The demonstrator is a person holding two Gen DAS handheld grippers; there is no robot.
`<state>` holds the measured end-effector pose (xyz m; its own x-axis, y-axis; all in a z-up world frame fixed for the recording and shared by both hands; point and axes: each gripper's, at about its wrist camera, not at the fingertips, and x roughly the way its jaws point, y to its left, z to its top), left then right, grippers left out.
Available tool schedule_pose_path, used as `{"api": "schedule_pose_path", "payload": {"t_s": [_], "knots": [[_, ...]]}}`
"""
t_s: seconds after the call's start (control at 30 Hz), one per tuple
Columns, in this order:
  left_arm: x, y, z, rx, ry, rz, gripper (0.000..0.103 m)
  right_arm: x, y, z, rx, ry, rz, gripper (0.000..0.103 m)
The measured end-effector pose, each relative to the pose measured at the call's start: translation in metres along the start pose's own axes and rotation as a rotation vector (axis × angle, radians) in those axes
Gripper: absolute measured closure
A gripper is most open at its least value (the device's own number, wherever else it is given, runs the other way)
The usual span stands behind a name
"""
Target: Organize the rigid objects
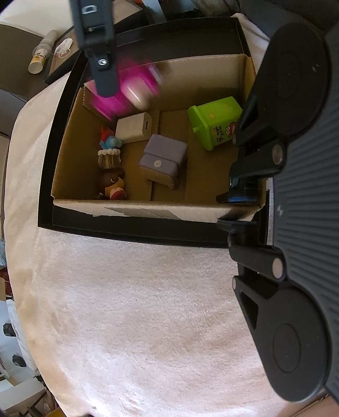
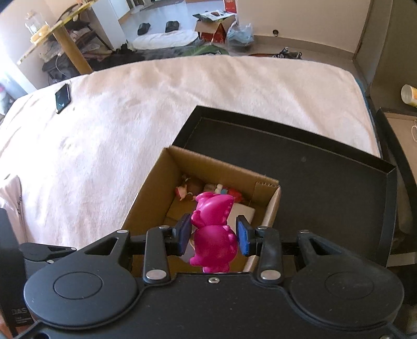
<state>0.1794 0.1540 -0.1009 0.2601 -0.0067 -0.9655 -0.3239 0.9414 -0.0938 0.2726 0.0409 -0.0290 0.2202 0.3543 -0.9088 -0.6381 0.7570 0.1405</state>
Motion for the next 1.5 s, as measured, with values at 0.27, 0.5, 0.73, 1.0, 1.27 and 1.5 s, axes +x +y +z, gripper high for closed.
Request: {"api": "schedule_pose_path", "payload": {"t_s": [0.27, 0.5, 0.73, 1.0, 1.27, 1.5], "knots": [[-0.003, 0.000, -0.001, 0.010, -0.010, -0.016, 0.091, -0.013, -0.008, -0.019, 0.056, -0.025, 0.004, 0.061], [-0.012, -0.004, -0.005, 0.054, -0.038, -0.009, 0.090, -0.036, -0.019, -0.047, 0.123, -0.078, -0.010, 0.057], [-0.024, 0.001, -0.003, 0.054, -0.063, -0.048, 0.090, -0.056, -0.034, -0.071, 0.209, -0.137, -0.034, 0.052], [-0.057, -0.008, -0.006, 0.103, -0.141, -0.059, 0.089, -0.079, -0.044, -0.096, 0.281, -0.208, -0.059, 0.048], [-0.090, -0.023, -0.018, 0.138, -0.218, -0.072, 0.086, -0.102, -0.043, -0.119, 0.330, -0.283, -0.072, 0.036], [-0.112, -0.031, -0.032, 0.144, -0.275, -0.091, 0.061, -0.121, -0.040, -0.141, 0.353, -0.355, -0.096, 0.022]]}}
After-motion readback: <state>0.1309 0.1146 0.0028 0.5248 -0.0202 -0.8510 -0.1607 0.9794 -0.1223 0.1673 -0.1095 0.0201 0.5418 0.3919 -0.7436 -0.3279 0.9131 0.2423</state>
